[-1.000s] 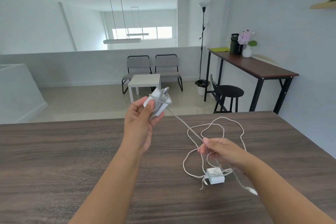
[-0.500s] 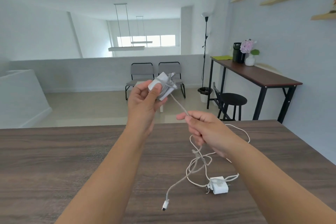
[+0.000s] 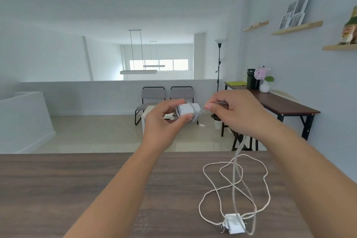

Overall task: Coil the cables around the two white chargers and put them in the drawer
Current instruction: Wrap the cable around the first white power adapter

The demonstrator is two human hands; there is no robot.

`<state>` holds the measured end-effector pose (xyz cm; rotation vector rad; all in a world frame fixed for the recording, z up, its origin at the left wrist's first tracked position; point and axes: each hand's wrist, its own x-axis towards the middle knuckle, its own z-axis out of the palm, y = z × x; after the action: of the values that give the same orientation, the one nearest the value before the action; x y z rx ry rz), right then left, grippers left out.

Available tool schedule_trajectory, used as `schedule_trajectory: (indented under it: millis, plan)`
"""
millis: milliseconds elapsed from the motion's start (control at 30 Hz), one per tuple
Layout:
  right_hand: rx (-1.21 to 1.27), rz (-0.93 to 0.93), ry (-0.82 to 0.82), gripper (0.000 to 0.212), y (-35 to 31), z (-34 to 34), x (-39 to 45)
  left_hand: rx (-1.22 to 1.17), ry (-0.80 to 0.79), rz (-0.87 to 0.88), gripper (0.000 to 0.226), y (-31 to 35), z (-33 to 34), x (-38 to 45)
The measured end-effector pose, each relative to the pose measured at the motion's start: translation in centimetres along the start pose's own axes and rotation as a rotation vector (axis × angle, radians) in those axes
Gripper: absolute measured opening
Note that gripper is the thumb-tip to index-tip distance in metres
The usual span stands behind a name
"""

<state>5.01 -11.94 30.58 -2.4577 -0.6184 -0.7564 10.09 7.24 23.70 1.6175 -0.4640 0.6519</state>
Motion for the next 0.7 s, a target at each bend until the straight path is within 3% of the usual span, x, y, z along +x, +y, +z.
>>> schedule_trajectory:
  millis: [100,233,433,600,700]
  plan:
    - [0.044,-0.029,-0.023,0.011,0.9,-0.5,0.5,-0.006,-0.123,0.015,0.038,0.2,-0.2,-0.9]
    - [0.276,-0.044,-0.085,0.003,2.6,0.0,0.5,-0.052,-0.331,-0.014,0.037,0.6,-1.0,-1.9]
    - [0.673,0.082,-0.114,0.013,3.9,4.1,-1.6,-0.413,-0.491,-0.088,0.036,1.0,-1.4,-3.1]
    - [0.96,0.285,-0.059,0.014,3.1,8.1,-4.3,-0.688,-0.386,-0.213,0.053,0.5,-0.3,-4.2]
    - [0.909,0.359,-0.02,0.019,3.0,10.4,-5.6,-0.806,-0.18,-0.29,0.039,0.1,0.6,-4.5]
